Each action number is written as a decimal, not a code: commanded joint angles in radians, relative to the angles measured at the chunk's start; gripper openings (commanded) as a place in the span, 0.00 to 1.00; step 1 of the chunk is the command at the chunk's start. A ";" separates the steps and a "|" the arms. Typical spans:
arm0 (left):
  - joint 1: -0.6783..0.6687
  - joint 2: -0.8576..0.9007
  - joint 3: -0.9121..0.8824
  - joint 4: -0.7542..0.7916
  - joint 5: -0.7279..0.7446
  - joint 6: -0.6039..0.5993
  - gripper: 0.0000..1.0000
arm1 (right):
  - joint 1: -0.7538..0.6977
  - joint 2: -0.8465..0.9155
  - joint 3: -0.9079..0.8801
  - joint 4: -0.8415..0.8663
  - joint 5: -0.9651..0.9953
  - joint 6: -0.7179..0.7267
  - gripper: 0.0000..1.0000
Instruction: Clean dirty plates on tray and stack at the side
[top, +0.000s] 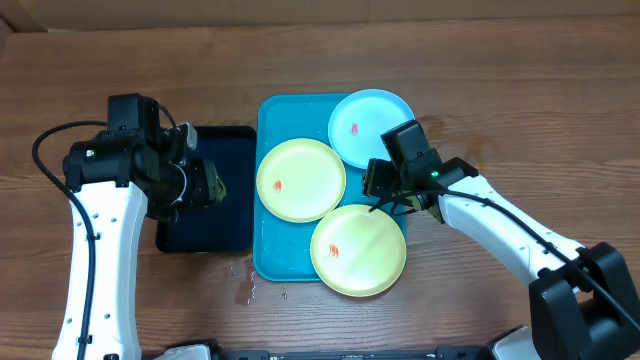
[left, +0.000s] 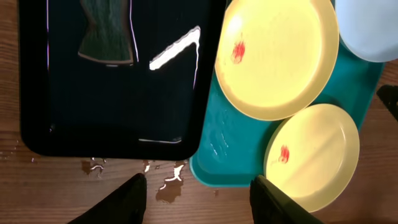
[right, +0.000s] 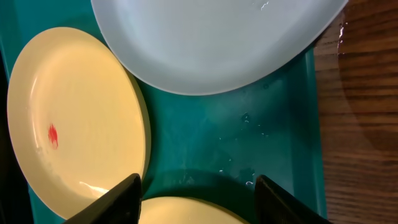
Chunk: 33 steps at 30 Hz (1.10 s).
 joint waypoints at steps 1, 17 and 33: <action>-0.007 0.008 -0.003 0.025 -0.017 -0.014 0.59 | 0.004 0.000 -0.023 0.024 0.031 0.004 0.62; -0.007 0.008 -0.003 0.032 -0.016 -0.021 0.63 | 0.004 0.000 -0.047 0.048 0.028 0.031 0.89; -0.007 0.008 -0.004 0.040 -0.034 -0.029 0.62 | 0.001 -0.001 -0.047 0.069 0.022 0.030 1.00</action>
